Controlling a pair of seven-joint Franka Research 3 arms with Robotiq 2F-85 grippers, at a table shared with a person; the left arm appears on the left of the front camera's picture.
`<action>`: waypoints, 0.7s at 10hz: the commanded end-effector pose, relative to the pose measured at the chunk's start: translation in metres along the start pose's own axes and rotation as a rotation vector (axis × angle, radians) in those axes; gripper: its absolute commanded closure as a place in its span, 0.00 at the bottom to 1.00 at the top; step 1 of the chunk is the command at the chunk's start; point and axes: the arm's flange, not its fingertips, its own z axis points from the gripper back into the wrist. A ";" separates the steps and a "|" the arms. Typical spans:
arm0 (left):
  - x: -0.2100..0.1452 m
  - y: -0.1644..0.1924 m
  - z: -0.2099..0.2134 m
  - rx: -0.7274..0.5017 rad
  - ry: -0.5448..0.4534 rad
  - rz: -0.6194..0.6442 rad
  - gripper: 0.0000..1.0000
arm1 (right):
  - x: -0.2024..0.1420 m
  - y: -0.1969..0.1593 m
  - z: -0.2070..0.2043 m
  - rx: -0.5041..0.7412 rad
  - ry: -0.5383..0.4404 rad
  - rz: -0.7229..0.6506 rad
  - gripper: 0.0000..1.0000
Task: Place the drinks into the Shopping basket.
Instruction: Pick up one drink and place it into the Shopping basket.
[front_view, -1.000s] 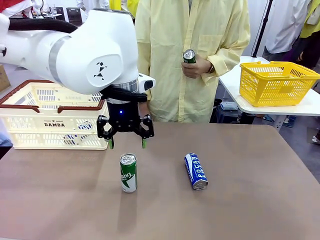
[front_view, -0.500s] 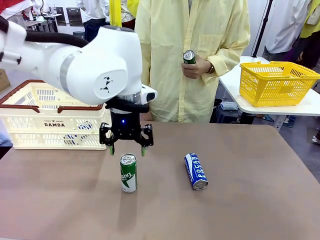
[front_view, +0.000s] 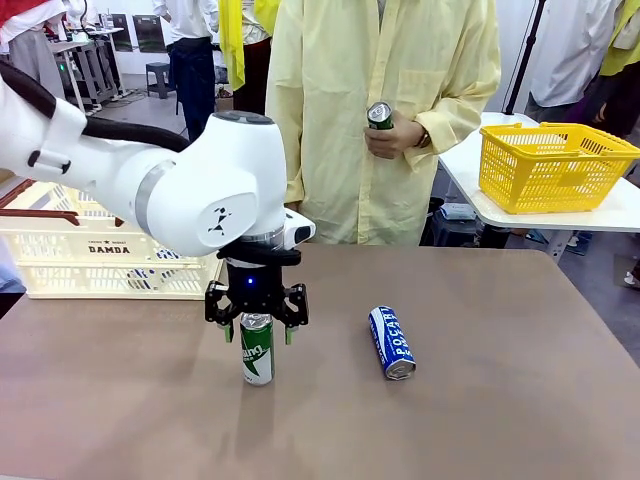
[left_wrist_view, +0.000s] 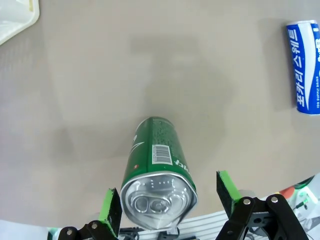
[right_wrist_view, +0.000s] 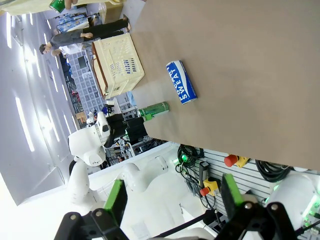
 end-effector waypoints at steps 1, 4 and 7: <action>-0.001 0.004 -0.009 0.003 -0.021 -0.002 0.00 | -0.003 0.001 0.000 -0.001 0.004 -0.004 0.00; 0.001 0.006 -0.011 0.005 -0.025 0.010 0.00 | -0.003 0.001 0.000 -0.001 0.004 -0.004 0.00; 0.002 0.004 -0.014 0.013 -0.032 0.022 0.15 | -0.003 0.001 0.000 -0.001 0.004 -0.004 0.00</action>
